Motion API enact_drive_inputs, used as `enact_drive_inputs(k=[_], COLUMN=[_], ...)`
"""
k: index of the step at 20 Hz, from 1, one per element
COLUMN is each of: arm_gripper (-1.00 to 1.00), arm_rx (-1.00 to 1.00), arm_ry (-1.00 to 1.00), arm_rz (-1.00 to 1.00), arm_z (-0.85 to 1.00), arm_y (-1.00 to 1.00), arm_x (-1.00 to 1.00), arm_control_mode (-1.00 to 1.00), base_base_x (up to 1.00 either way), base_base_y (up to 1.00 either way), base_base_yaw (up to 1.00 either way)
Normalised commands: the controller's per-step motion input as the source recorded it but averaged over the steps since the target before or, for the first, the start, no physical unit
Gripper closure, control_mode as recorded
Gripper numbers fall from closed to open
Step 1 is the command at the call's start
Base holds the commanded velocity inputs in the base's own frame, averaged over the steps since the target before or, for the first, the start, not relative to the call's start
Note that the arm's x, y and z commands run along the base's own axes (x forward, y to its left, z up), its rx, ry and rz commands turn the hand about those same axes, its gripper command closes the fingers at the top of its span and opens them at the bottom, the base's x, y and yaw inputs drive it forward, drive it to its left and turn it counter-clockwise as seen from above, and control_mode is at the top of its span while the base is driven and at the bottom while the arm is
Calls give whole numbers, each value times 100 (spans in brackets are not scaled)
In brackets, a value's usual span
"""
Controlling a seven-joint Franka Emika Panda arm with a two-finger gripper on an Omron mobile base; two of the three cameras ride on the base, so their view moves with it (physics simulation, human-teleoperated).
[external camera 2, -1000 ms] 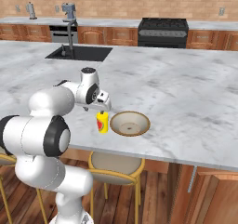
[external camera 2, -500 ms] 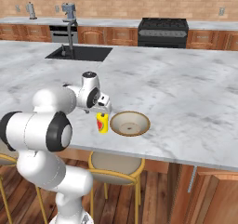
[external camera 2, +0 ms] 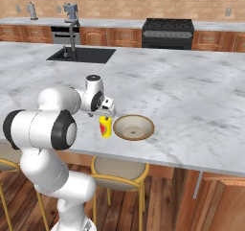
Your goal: Place the cup inside the bowl on the dining table and move the bowl to any counter.
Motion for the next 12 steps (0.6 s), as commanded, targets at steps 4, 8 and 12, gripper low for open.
enact_drive_inputs(k=[4, 8, 12], arm_gripper=[-100, -100, -100], arm_rx=[0, 0, 0], arm_ry=[0, 0, 0], arm_rz=[0, 0, 0], arm_z=[-8, -16, -18], arm_y=[0, 0, 0], arm_x=[11, 7, 1], arm_control_mode=[-100, -100, -100], base_base_x=[0, 0, 0], base_base_y=[0, 0, 0], base_base_yaw=[0, 0, 0])
